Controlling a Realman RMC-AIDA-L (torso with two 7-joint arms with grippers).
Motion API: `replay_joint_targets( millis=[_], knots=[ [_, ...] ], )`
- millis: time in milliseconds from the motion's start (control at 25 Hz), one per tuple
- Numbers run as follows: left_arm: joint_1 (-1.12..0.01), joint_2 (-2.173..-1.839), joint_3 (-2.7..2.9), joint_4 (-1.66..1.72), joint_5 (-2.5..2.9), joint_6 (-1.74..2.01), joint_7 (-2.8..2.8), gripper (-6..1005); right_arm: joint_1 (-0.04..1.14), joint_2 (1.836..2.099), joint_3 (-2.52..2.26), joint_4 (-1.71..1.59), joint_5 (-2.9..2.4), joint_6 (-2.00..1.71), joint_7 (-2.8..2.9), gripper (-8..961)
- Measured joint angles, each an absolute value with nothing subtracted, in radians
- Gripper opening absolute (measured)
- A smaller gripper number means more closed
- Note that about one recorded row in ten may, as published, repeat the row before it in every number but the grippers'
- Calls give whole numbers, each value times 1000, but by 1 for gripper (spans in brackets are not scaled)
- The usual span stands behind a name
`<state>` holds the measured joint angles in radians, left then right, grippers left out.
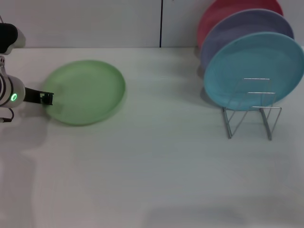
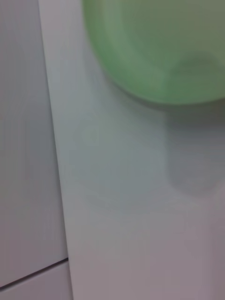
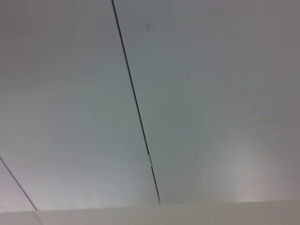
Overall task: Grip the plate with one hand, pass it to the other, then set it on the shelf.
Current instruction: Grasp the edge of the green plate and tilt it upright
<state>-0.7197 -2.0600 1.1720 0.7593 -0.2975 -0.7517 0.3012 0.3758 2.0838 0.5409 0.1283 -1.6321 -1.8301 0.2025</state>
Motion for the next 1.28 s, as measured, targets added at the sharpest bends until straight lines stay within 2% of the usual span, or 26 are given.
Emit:
replay_joint_targets(
  millis=[120,320,760,1280],
  knots=[
    [-719,-2060,1172,762,-298,-753,301,271,376,2083,540,129,-1632,-1830,202,728],
    [-719,-2060,1176,764,-297,-757,302,187,374,2083,540,129,-1632,-1832,202,729],
    [-721,-2060,1182,774,-295,-768,315,106,373,2083,540,129,-1632,-1833,202,730],
    [-691,-2061,1157,811,-321,-768,379,98,373,2083,540,129,-1632,-1835,202,727]
  ],
)
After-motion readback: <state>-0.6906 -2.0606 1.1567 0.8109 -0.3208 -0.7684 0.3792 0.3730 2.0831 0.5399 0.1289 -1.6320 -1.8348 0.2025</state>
